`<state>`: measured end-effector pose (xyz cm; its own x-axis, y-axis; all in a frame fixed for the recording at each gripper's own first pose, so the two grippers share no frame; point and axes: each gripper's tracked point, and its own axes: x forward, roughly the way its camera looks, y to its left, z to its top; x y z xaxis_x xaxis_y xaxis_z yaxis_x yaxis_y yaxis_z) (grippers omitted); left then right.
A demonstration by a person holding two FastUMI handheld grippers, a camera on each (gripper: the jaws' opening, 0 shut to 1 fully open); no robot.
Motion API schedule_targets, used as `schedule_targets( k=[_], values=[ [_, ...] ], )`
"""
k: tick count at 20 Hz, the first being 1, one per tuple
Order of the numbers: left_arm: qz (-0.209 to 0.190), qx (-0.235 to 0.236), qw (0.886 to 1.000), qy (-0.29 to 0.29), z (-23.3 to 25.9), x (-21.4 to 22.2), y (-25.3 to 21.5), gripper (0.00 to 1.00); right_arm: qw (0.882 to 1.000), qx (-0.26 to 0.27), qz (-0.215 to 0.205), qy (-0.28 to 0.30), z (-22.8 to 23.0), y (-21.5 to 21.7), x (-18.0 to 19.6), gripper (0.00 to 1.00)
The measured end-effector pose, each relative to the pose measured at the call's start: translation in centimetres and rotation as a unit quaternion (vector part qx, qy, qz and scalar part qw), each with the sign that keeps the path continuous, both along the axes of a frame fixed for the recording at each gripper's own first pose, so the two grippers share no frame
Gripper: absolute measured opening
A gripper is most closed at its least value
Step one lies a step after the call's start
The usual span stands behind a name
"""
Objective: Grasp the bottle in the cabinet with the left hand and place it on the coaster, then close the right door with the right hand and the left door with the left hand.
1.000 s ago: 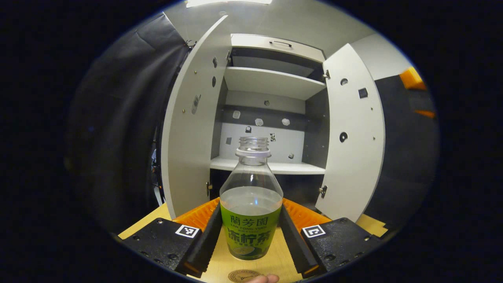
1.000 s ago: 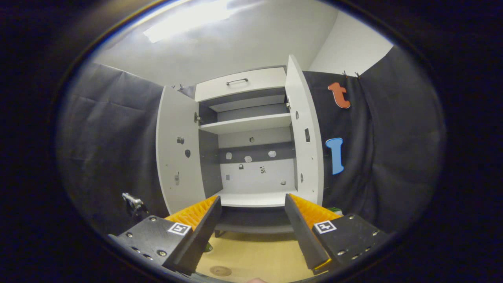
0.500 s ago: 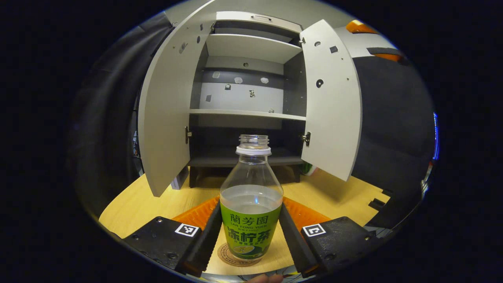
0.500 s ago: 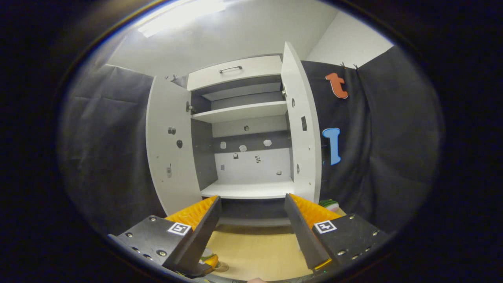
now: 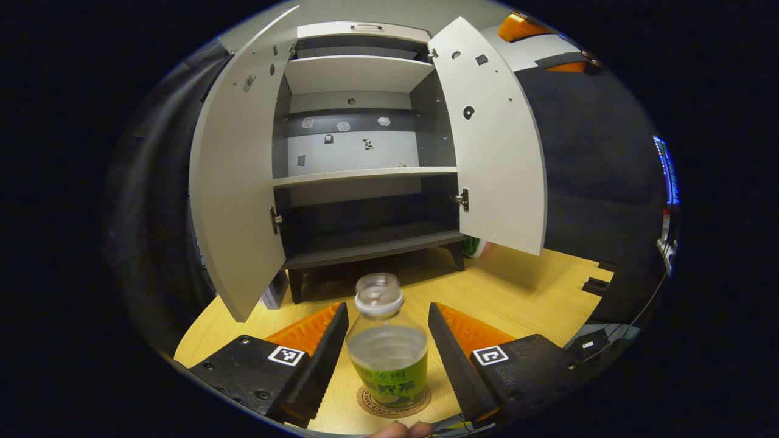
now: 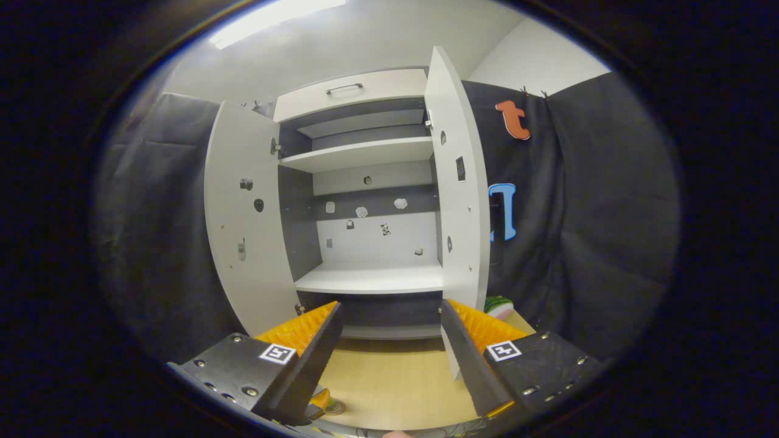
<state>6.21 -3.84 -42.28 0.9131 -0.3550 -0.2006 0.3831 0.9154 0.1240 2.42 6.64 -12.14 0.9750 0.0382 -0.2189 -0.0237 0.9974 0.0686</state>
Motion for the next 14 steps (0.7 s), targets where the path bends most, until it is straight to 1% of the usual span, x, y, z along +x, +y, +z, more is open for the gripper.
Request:
schedule_targets(
  k=[2, 6, 10, 11, 14],
  values=[
    [-0.001, 0.009, 1.0, 0.011, -0.4, -0.3, 0.3, 0.86, 1.0, 0.0, 0.0, 0.001, -0.3, 0.1, 0.3, 0.98],
    [-0.001, 0.0, 1.0, 0.015, 1.5, -0.5, 1.0, 0.87, 1.0, 0.006, -0.013, -0.002, -0.5, -0.7, 0.4, 0.98],
    [-0.021, -0.023, 0.999, 0.011, 5.1, -0.4, 0.5, 0.87, 0.999, 0.015, -0.026, -0.014, -0.5, -2.0, 0.3, 0.96],
    [-0.024, -0.024, 0.999, 0.013, 6.1, -0.4, 0.2, 0.87, 0.999, 0.016, -0.032, -0.019, -0.4, -2.6, 0.3, 0.98],
    [-0.026, -0.019, 0.999, 0.009, 9.3, -0.4, -0.6, 0.87, 0.998, 0.023, -0.039, -0.031, 0.0, -4.0, 0.4, 0.98]
  ],
)
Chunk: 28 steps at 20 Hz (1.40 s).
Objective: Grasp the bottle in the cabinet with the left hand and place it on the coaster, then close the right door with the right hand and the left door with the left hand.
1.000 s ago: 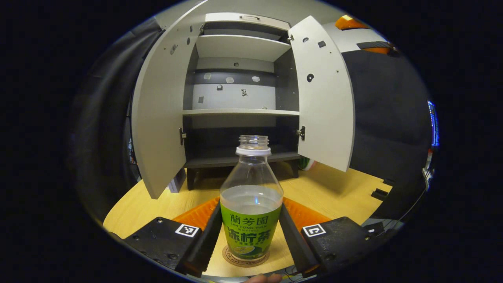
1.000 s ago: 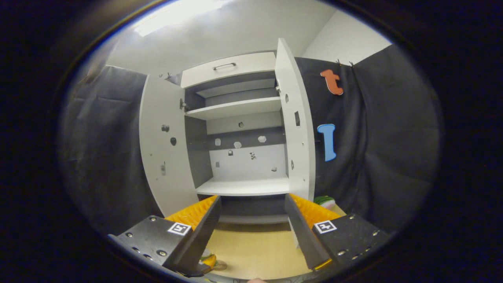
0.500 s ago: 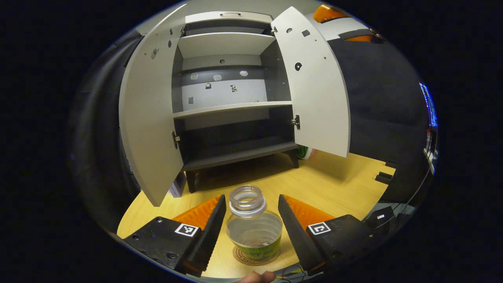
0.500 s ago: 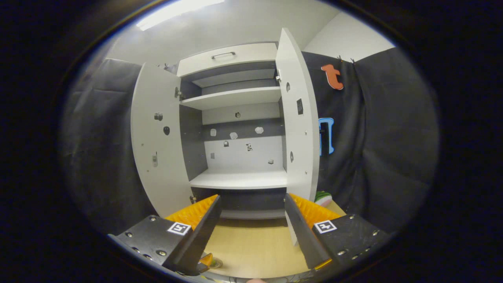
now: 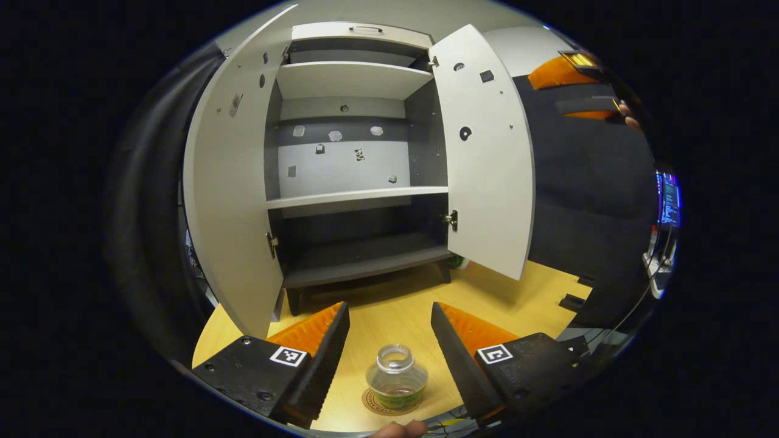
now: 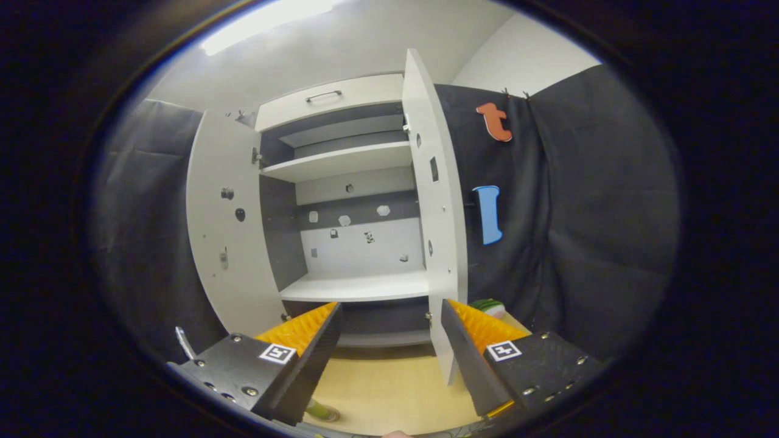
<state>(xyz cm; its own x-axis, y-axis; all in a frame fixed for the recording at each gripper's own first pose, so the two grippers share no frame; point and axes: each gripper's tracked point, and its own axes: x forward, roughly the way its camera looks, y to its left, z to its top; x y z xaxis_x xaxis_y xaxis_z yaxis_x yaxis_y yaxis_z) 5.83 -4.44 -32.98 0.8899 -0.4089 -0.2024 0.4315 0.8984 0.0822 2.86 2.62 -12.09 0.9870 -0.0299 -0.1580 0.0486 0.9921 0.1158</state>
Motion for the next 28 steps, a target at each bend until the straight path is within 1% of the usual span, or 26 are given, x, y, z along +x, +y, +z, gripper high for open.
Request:
schedule_targets(
  k=[2, 4, 5, 6, 9, 10, 12, 14, 15, 17, 18, 19, 20, 21, 22, 23, 24, 25, 27, 28],
  values=[
    [0.0, 0.002, 1.0, -0.007, 2.2, -0.3, -0.9, 0.86, 1.0, 0.007, 0.007, -0.005, 0.6, -1.0, 0.2, 0.98],
    [0.006, -0.007, 1.0, -0.018, 4.8, -0.5, -2.1, 0.86, 1.0, 0.006, 0.011, -0.008, 1.2, -2.8, 0.9, 0.98],
    [0.015, -0.013, 1.0, -0.023, 6.1, -0.7, -2.8, 0.87, 1.0, 0.005, 0.008, -0.009, 1.4, -4.1, 1.2, 0.96],
    [0.021, -0.017, 0.999, -0.025, 6.9, -1.0, -3.2, 0.87, 1.0, 0.005, 0.009, -0.012, 2.0, -5.2, 1.4, 0.98],
    [0.031, -0.027, 0.998, -0.039, 10.0, -2.2, -5.3, 0.87, 1.0, 0.005, 0.007, -0.026, 3.1, -9.3, 2.0, 0.96],
    [0.033, -0.027, 0.998, -0.044, 10.8, -2.6, -5.9, 0.87, 1.0, 0.003, 0.003, -0.028, 3.4, -10.8, 2.3, 0.98],
    [0.041, -0.02, 0.998, -0.052, 12.4, -3.0, -6.6, 0.89, 1.0, 0.0, -0.004, -0.025, 3.5, -13.5, 2.4, 0.98],
    [0.054, -0.016, 0.997, -0.056, 14.2, -3.5, -6.9, 0.94, 1.0, 0.002, -0.008, -0.025, 3.8, -16.2, 2.6, 0.96],
    [0.061, -0.021, 0.996, -0.057, 15.2, -3.6, -7.1, 0.97, 1.0, 0.003, -0.013, -0.027, 3.9, -17.5, 2.7, 0.96],
    [0.07, -0.036, 0.995, -0.054, 17.0, -3.9, -7.4, 0.97, 0.999, 0.004, -0.026, -0.027, 3.8, -20.6, 2.8, 0.96],
    [0.073, -0.043, 0.995, -0.055, 18.0, -3.9, -7.5, 0.97, 0.999, 0.001, -0.03, -0.025, 3.7, -22.1, 2.9, 0.98],
    [0.076, -0.047, 0.994, -0.058, 19.1, -4.0, -7.4, 1.0, 0.999, -0.005, -0.037, -0.024, 3.3, -23.6, 3.0, 0.98],
    [0.08, -0.052, 0.994, -0.062, 19.9, -3.9, -7.2, 1.0, 0.999, -0.015, -0.042, -0.022, 3.0, -25.2, 3.2, 0.96],
    [0.085, -0.053, 0.993, -0.066, 20.6, -3.8, -6.9, 0.97, 0.998, -0.028, -0.047, -0.018, 2.6, -26.5, 3.7, 0.98],
    [0.1, -0.052, 0.991, -0.073, 21.2, -3.9, -6.0, 0.97, 0.998, -0.042, -0.051, -0.015, 2.3, -27.9, 4.2, 0.96],
    [0.116, -0.045, 0.989, -0.081, 21.9, -4.0, -4.9, 0.98, 0.997, -0.053, -0.057, -0.012, 1.8, -29.4, 4.9, 0.98],
    [0.12, -0.038, 0.988, -0.086, 22.3, -4.2, -4.3, 0.98, 0.996, -0.06, -0.063, -0.008, 1.2, -30.6, 5.5, 0.96],
    [0.118, -0.033, 0.989, -0.083, 22.4, -4.6, -4.0, 0.98, 0.996, -0.061, -0.066, -0.002, 0.6, -31.6, 6.0, 0.98],
    [0.116, -0.036, 0.988, -0.094, 23.7, -5.6, -3.3, 0.97, 0.997, -0.052, -0.055, 0.006, -0.5, -32.1, 6.8, 0.98],
    [0.124, -0.04, 0.986, -0.107, 24.7, -6.0, -2.4, 0.98, 0.997, -0.049, -0.051, 0.008, -0.8, -32.4, 7.3, 0.98]
  ],
)
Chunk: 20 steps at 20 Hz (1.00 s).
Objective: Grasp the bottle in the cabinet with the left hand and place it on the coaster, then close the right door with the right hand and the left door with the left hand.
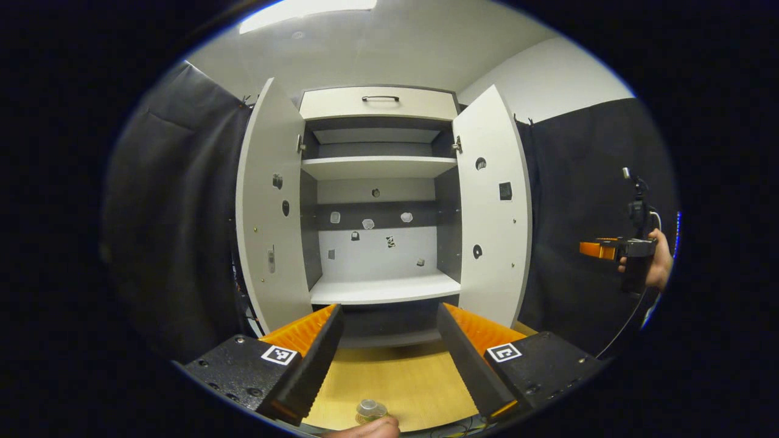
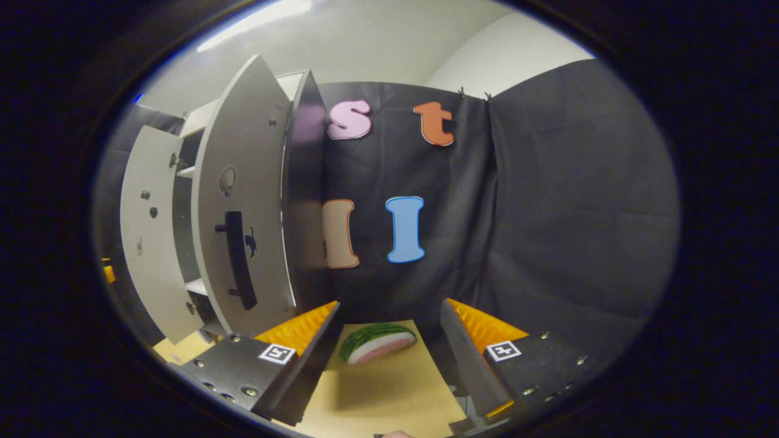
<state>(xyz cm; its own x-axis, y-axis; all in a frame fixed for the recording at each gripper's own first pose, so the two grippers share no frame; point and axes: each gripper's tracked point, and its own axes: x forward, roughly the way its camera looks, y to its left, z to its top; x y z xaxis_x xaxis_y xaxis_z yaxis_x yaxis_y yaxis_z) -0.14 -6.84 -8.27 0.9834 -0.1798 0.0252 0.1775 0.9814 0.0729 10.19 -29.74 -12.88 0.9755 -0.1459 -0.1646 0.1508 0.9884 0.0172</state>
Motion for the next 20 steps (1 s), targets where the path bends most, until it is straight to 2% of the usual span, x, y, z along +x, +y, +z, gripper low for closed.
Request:
schedule_targets(
  k=[1, 3, 7, 10, 12, 13, 14, 16, 17, 18, 20],
  values=[
    [0.014, -0.005, 1.0, -0.009, 0.7, -0.1, 1.0, 1.0, 1.0, 0.001, 0.004, 0.0, -0.3, -0.2, 0.5, 0.98],
    [0.033, -0.002, 0.999, -0.004, 0.4, -0.4, 2.3, 0.97, 1.0, 0.004, 0.006, -0.002, -0.6, -0.4, 1.5, 0.98],
    [0.078, 0.011, 0.997, 0.003, -0.3, -0.4, 5.4, 0.98, 1.0, 0.003, 0.01, -0.009, -0.7, 2.1, 4.6, 0.98],
    [0.104, 0.004, 0.995, 0.011, -0.8, -1.2, 7.3, 0.98, 0.999, -0.006, 0.035, -0.016, -0.2, 6.4, 7.0, 0.99],
    [0.114, 0.007, 0.993, 0.015, -1.3, -2.0, 8.3, 0.98, 0.998, 0.005, 0.061, -0.021, 0.3, 10.0, 8.0, 0.98],
    [0.117, 0.01, 0.993, 0.017, -1.4, -2.3, 8.7, 0.98, 0.996, 0.019, 0.089, -0.02, 0.4, 12.8, 8.1, 0.98],
    [0.123, 0.014, 0.992, 0.02, -1.7, -2.5, 9.2, 0.98, 0.995, 0.019, 0.095, -0.026, 0.7, 14.5, 8.2, 0.98],
    [0.137, 0.017, 0.99, 0.022, -1.8, -3.2, 10.1, 0.98, 0.993, -0.047, 0.096, -0.048, 1.9, 15.5, 8.6, 0.82],
    [0.14, 0.012, 0.99, 0.023, -1.6, -3.4, 10.3, 0.98, 0.992, -0.065, 0.09, -0.054, 2.2, 15.8, 8.1, 0.86],
    [0.141, 0.005, 0.99, 0.024, -1.6, -3.5, 10.4, 0.98, 0.993, -0.068, 0.086, -0.052, 2.0, 15.9, 7.9, 0.83],
    [0.148, -0.007, 0.989, 0.025, -1.3, -3.8, 11.0, 0.98, 0.995, -0.045, 0.08, -0.039, 1.4, 15.7, 7.6, 0.86]
  ],
)
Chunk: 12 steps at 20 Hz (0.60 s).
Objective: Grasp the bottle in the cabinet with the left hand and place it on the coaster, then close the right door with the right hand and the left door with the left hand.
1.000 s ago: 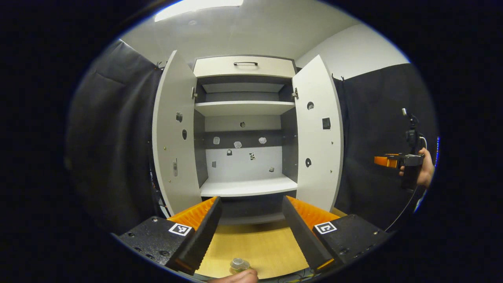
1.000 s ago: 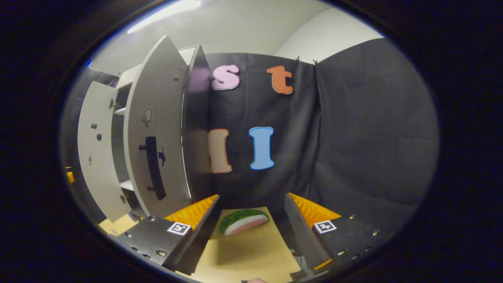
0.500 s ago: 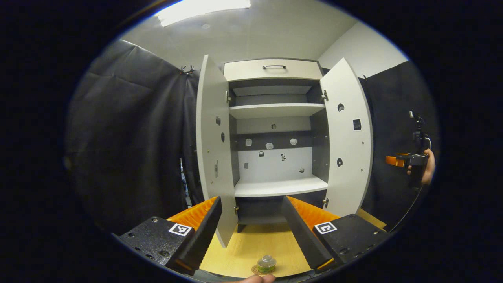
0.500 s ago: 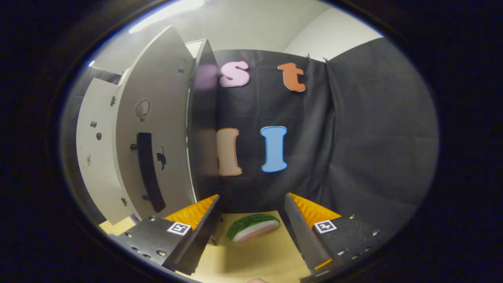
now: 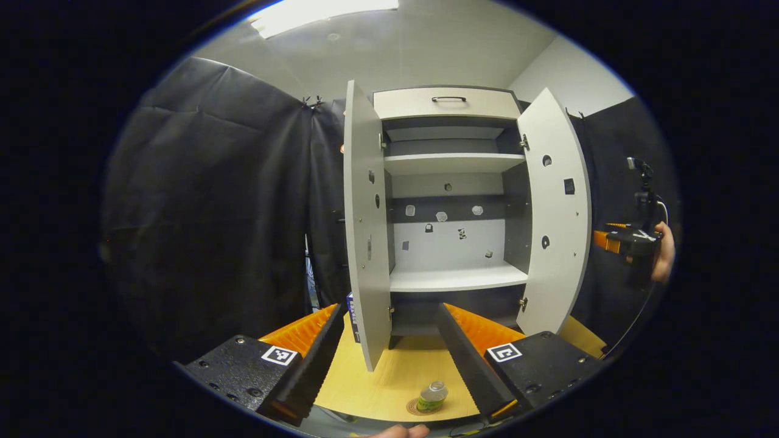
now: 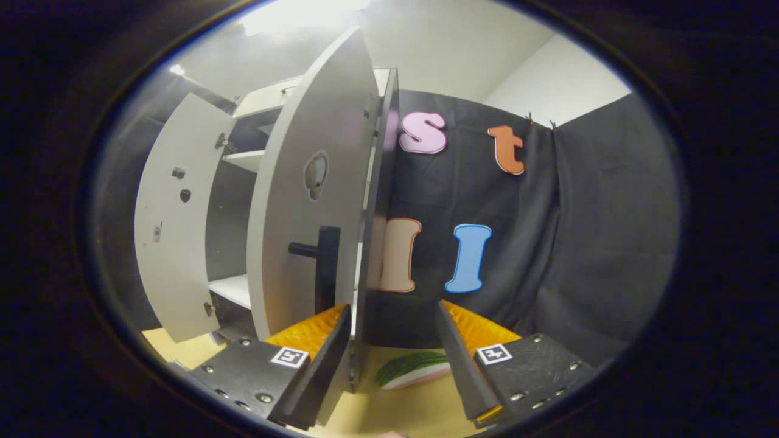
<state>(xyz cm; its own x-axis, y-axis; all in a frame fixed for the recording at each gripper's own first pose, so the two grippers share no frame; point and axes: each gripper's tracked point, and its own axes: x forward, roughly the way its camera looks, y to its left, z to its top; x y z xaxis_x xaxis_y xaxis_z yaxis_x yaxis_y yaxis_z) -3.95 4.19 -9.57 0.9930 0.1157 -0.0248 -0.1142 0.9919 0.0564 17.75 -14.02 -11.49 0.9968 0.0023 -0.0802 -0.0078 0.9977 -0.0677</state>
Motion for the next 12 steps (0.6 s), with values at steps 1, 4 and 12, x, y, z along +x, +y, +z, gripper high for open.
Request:
schedule_targets(
  k=[1, 4, 12],
  values=[
    [0.003, -0.005, 1.0, -0.003, 0.4, -0.2, 0.3, 1.0, 1.0, 0.013, 0.001, 0.006, -0.1, 0.0, 0.0, 0.86],
    [0.021, -0.006, 1.0, -0.009, 1.0, -0.6, 1.8, 0.98, 1.0, 0.012, -0.005, 0.004, 0.4, 0.3, -0.1, 0.82],
    [0.045, -0.015, 0.999, -0.008, 1.5, 1.4, 5.7, 1.0, 1.0, 0.013, 0.024, 0.006, 0.2, 5.3, 0.0, 0.85]
  ],
)
